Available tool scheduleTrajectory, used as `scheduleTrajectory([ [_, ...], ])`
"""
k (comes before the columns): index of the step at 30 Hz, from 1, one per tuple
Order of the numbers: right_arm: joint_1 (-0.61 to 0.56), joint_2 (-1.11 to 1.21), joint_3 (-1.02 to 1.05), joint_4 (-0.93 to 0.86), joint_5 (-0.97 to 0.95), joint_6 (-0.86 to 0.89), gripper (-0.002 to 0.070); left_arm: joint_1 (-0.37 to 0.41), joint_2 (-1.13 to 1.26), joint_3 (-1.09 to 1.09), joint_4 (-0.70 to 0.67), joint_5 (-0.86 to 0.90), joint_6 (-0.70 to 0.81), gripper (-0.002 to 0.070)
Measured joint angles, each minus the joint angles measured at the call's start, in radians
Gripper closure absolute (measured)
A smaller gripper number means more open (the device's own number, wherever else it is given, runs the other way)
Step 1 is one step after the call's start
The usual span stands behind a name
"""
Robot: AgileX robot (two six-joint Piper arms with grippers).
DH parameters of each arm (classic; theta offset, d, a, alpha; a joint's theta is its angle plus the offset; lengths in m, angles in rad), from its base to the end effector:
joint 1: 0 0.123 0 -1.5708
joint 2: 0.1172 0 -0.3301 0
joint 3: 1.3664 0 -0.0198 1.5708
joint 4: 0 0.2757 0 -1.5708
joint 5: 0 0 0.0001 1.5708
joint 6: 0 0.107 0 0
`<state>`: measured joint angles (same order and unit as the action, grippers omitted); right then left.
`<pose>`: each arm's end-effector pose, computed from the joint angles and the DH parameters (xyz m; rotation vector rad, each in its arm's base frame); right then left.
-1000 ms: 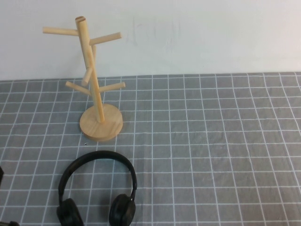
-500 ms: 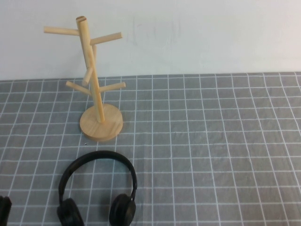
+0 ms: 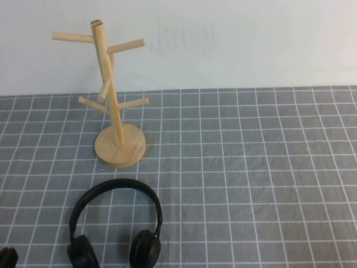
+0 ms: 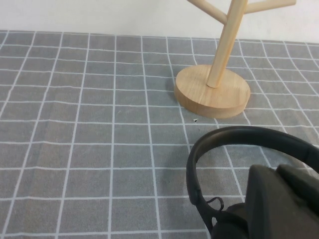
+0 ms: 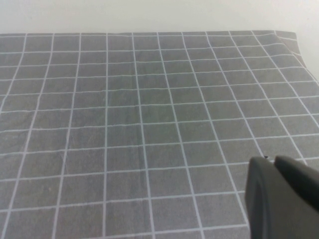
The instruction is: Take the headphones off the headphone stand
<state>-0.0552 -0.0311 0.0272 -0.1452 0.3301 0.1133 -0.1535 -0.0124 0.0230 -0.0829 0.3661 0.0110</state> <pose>0.0474 -0.0077 0.1711 0.0615 1.8064 -0.0989 0.0466 -0.0104 0.1679 0.1017 1.8601 -0.1800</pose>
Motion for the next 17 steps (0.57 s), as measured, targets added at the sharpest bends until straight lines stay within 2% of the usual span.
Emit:
scheduleTrajectory([
  [17,0.0,0.0,0.0,0.0,0.0,0.0,0.0682,0.03,0.0,0.0,-0.002,0.0,-0.001,0.0678],
])
